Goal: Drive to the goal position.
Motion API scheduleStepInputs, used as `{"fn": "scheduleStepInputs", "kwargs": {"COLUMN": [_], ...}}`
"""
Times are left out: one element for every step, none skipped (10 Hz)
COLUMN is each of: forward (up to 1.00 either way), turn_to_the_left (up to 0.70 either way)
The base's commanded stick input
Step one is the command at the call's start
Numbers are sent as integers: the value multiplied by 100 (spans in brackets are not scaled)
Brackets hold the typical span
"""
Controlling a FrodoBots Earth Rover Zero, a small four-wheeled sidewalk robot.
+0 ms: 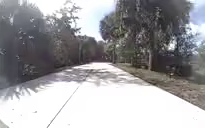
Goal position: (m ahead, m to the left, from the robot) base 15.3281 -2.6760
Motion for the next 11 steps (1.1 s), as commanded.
{"fn": "scheduleStepInputs", "kwargs": {"forward": [85, 85, 85, 85, 85, 85, 85, 85, 85, 85, 85], "turn_to_the_left": [0, 0, 0, 0, 0, 0, 0, 0, 0, 0, 0]}}
